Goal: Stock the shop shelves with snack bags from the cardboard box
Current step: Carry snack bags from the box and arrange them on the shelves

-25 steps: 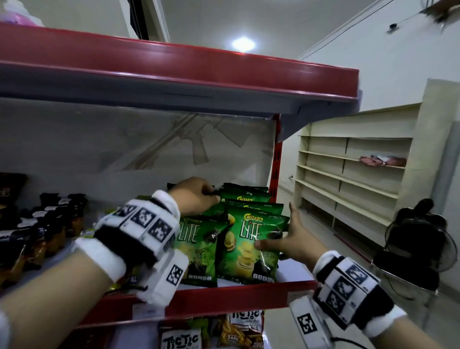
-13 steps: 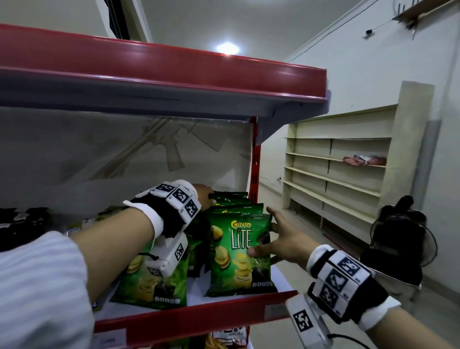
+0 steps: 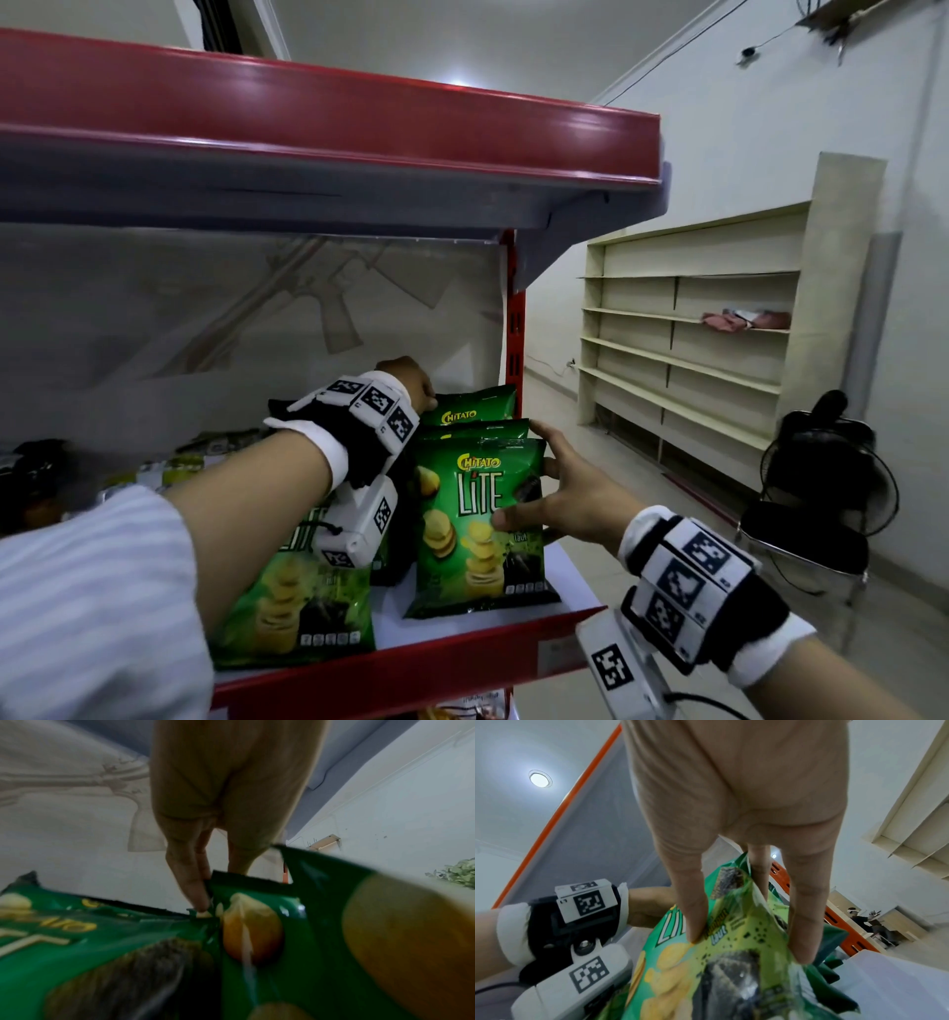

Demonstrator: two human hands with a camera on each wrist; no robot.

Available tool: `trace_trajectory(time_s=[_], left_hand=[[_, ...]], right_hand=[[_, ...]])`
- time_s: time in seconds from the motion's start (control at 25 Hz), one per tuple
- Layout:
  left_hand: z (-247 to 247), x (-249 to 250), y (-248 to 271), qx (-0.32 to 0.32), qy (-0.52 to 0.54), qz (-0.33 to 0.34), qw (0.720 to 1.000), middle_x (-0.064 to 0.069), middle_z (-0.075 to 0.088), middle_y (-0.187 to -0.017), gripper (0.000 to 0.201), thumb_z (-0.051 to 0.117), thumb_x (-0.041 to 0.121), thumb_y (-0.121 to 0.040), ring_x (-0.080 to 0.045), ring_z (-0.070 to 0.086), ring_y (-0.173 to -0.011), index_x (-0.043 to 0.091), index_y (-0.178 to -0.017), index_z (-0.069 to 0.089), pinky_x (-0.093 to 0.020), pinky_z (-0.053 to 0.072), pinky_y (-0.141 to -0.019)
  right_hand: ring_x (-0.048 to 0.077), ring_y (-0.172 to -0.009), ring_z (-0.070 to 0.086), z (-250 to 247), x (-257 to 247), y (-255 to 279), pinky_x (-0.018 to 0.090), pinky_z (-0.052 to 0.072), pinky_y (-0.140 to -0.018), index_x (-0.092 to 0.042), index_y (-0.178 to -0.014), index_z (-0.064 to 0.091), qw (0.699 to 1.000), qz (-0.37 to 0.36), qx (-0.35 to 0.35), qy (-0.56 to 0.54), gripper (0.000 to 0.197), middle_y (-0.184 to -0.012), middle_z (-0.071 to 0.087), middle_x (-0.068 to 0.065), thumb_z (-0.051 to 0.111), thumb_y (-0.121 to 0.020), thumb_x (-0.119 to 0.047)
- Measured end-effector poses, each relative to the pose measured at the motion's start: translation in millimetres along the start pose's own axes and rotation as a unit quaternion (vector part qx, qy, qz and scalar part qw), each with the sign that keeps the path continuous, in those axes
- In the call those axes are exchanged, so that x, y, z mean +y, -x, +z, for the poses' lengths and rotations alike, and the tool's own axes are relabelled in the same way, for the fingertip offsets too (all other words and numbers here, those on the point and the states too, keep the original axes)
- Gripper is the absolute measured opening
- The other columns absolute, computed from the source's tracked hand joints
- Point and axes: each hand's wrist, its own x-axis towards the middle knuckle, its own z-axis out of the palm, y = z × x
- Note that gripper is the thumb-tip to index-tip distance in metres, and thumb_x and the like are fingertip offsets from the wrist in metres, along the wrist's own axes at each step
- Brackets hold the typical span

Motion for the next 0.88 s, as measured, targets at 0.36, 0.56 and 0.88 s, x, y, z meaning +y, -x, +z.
trace_trajectory(time_s=[0.36,0.56,0.88], left_hand=[[-29,10,-40,-0.031,-0.023,0.059,0.997,-0.011,0.053,-0.137,0.041,0.043,0.031,-0.1,-0.029,0.05,-0.123,0.005,-0.13,0.055,-0.03,0.038,-0.098],[-5,4,-58,-0.123,-0.039,0.093,0.987,-0.006,0.052,-0.139,0.047,0.051,0.041,-0.095,-0.023,0.048,-0.128,0.016,-0.134,0.052,-0.03,0.034,-0.109],[14,3,-74,-0.058,0.029,0.088,0.994,-0.009,0.06,-0.127,0.038,0.065,0.031,-0.088,-0.023,0.055,-0.116,0.008,-0.118,0.063,-0.027,0.041,-0.095]], right_hand=[[0.017,-0.089,0.066,-3,2,-2,0.044,0.06,-0.07,-0.039,-0.143,0.013,1.0,0.005,-0.03,0.0,0.105,-0.113,0.059,-0.006,0.082,-0.068,-0.012],[0.017,-0.089,0.066,-6,9,-3,0.039,0.061,-0.066,-0.043,-0.142,0.015,0.999,0.003,-0.038,-0.007,0.106,-0.116,0.059,-0.008,0.083,-0.067,-0.015],[0.02,-0.093,0.067,-6,15,-5,0.041,0.06,-0.063,-0.044,-0.14,0.017,0.999,0.001,-0.027,-0.025,0.104,-0.117,0.059,-0.007,0.084,-0.066,-0.013]])
